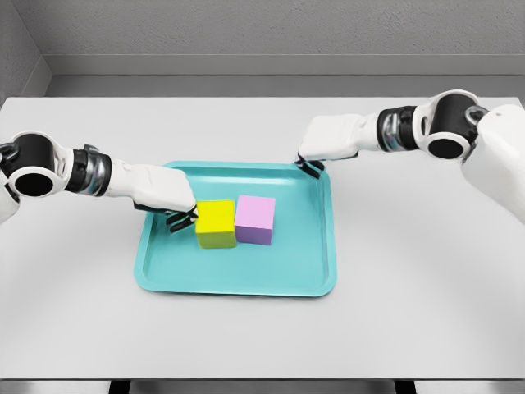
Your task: Push two cubes
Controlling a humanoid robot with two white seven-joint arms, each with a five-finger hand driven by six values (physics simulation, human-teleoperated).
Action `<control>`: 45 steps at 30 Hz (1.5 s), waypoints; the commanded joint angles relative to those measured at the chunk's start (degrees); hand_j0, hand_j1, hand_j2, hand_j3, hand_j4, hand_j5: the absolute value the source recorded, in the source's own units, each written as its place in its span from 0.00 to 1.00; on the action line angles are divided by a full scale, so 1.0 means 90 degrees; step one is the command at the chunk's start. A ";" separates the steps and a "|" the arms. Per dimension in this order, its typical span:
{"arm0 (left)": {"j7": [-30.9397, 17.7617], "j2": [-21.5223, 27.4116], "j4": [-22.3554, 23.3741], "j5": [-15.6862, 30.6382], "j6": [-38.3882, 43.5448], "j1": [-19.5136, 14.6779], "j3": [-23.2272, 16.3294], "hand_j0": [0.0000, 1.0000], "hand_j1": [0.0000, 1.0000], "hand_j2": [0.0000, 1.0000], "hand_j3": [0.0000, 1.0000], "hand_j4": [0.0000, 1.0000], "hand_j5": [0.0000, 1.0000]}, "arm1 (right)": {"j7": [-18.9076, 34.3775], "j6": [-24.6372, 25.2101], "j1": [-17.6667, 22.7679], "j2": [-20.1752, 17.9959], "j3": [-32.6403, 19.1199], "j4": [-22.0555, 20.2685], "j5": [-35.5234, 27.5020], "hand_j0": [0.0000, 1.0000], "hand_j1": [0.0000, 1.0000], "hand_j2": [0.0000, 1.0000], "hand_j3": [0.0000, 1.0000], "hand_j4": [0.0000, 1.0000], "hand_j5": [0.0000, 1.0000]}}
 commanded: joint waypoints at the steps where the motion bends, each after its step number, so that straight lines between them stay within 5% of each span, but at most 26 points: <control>1: 0.0001 -0.0015 0.0028 0.0028 0.0013 0.0000 0.0017 0.13 0.13 0.13 0.13 0.13 0.13 | -0.0001 0.0016 0.0039 -0.0601 -0.1089 0.0162 -0.0061 0.23 0.23 0.23 0.23 0.23 0.23; 7: 0.0001 -0.0103 0.0077 0.0037 0.0013 -0.0029 0.0154 0.13 0.13 0.13 0.13 0.13 0.13 | -0.0001 0.0016 0.0293 -0.0973 -0.1491 0.0533 -0.0071 0.32 0.32 0.32 0.32 0.32 0.32; 8: 0.0001 -0.0112 0.0116 0.0028 0.0013 -0.0039 0.0154 0.13 0.13 0.13 0.13 0.13 0.13 | -0.0001 0.0016 0.0342 -0.0973 -0.1491 0.0533 -0.0071 0.41 0.41 0.41 0.41 0.41 0.41; 10: 0.0001 -0.0112 0.0116 0.0028 0.0013 -0.0039 0.0173 0.13 0.13 0.13 0.13 0.13 0.13 | -0.0001 0.0016 0.0352 -0.1002 -0.1491 0.0533 -0.0071 0.78 0.78 0.78 0.78 0.78 0.78; 11: 0.0001 -0.0112 0.0116 0.0028 0.0013 -0.0039 0.0173 0.13 0.13 0.13 0.13 0.13 0.13 | -0.0001 0.0016 0.0352 -0.1012 -0.1491 0.0533 -0.0071 0.83 0.83 0.83 0.83 0.83 0.83; 15: 0.0001 -0.0151 0.0136 0.0018 0.0013 -0.0049 0.0183 0.13 0.13 0.13 0.13 0.13 0.13 | -0.0001 0.0016 0.0391 -0.1021 -0.1491 0.0523 -0.0071 0.86 0.86 0.86 0.86 0.86 0.86; 18: 0.0001 -0.0132 0.0653 0.0018 0.0013 -0.0068 0.0261 0.13 0.13 0.13 0.13 0.13 0.13 | -0.0001 0.0016 0.0391 -0.1021 -0.1491 0.0523 -0.0071 0.89 0.89 0.89 0.89 0.89 0.89; 36: 0.0001 -0.0562 0.0849 -0.0314 0.0013 0.0059 0.0183 0.13 0.13 0.13 0.13 0.13 0.13 | -0.0001 0.0016 0.0410 -0.1012 -0.1481 0.0514 -0.0061 0.97 0.97 0.97 0.97 0.97 0.97; 45: 0.0001 -0.0357 0.0907 -0.0256 0.0013 -0.0010 0.0242 0.14 0.14 0.14 0.14 0.14 0.14 | -0.0001 0.0016 0.0410 -0.1012 -0.1491 0.0504 -0.0061 1.00 1.00 1.00 1.00 1.00 1.00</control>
